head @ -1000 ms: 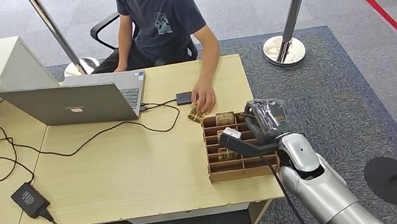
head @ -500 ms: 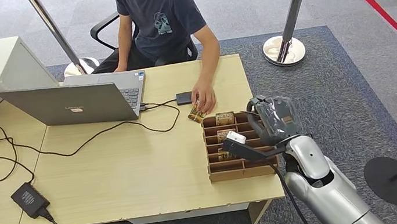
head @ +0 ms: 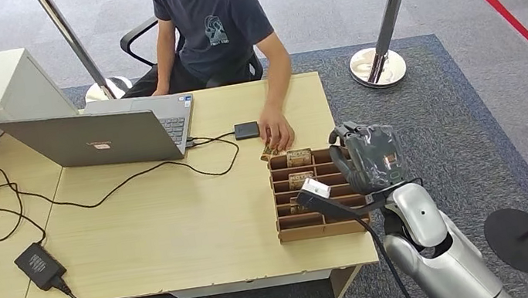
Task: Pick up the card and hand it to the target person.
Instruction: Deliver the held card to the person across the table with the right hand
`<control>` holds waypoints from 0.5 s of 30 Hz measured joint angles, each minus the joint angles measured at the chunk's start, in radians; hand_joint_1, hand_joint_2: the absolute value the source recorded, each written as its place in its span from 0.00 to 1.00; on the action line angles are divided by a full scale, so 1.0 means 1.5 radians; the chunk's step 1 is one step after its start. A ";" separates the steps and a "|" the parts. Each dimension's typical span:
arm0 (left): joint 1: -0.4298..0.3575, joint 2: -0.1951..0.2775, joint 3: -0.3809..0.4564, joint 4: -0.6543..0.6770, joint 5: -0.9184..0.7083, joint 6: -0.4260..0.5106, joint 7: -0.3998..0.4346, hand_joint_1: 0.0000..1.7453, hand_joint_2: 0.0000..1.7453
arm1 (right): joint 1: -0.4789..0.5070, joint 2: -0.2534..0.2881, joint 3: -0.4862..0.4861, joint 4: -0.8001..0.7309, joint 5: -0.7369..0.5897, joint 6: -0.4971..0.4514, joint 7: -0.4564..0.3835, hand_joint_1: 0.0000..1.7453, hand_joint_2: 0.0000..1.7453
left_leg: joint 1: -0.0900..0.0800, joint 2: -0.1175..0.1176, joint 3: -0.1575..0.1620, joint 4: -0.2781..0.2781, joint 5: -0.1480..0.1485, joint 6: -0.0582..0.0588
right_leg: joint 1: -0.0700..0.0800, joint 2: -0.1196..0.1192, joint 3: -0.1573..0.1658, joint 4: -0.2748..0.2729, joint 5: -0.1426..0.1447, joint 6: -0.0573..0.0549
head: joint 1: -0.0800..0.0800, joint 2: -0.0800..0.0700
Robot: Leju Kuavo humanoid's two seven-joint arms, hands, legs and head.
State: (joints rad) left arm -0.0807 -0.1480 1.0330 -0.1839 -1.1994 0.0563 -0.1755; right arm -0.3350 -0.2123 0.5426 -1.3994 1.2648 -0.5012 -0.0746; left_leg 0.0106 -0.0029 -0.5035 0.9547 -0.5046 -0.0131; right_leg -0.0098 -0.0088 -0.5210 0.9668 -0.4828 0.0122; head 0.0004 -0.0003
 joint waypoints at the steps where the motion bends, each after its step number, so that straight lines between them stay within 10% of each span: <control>1: 0.000 0.000 0.000 0.000 0.000 0.000 0.000 0.00 0.00 | 0.000 0.001 0.001 -0.001 0.001 0.000 0.000 1.00 1.00 | 0.000 0.000 0.000 0.000 0.000 0.000 | 0.000 0.000 0.000 0.000 0.000 0.000 | 0.000 0.000; 15: -0.002 0.000 0.001 0.000 -0.006 0.002 0.000 0.00 0.00 | -0.107 0.061 0.010 0.090 -0.081 -0.013 -0.042 1.00 1.00 | 0.000 0.000 0.000 0.000 0.000 0.000 | 0.000 0.000 0.000 0.000 0.000 0.000 | 0.000 0.000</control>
State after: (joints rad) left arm -0.0832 -0.1481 1.0342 -0.1839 -1.2079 0.0591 -0.1751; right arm -0.4952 -0.1212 0.5580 -1.2647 1.1430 -0.5210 -0.1380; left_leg 0.0107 -0.0029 -0.5037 0.9547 -0.5045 -0.0131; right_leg -0.0097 -0.0088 -0.5208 0.9672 -0.4828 0.0122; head 0.0005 -0.0001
